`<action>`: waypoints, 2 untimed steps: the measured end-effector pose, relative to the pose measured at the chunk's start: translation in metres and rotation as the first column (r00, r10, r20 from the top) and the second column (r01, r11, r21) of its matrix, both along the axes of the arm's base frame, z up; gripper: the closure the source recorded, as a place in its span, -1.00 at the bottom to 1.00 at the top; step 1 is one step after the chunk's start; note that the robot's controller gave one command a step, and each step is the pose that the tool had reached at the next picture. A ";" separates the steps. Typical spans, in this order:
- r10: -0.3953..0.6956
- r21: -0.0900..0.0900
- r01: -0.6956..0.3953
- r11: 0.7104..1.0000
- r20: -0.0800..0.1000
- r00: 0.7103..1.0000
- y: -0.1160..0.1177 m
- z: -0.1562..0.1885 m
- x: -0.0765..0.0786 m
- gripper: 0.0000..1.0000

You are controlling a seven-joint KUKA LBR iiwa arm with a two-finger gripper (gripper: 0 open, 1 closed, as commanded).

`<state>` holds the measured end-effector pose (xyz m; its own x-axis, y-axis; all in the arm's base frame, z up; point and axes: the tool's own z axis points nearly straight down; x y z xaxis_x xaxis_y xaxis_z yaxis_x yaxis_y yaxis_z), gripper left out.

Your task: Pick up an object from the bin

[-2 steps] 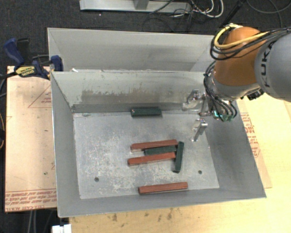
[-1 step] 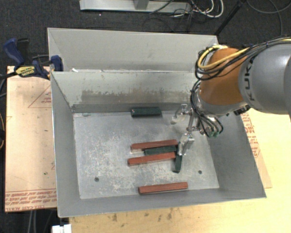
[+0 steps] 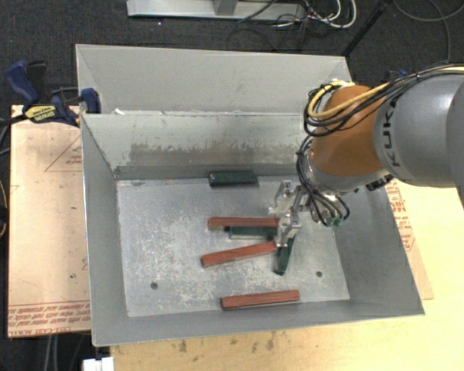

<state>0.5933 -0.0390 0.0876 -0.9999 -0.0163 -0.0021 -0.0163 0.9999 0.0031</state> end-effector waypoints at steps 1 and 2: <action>0.000 0.000 0.000 1.000 0.000 1.000 0.000 0.000 0.000 1.00; 0.001 0.000 -0.001 1.000 0.000 1.000 0.000 0.001 0.000 1.00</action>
Offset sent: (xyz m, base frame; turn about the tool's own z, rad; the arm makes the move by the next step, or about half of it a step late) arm -0.0336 0.0173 0.1343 -0.1249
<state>0.5928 -0.0388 0.0884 -0.9998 -0.0174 -0.0020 -0.0174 0.9998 0.0027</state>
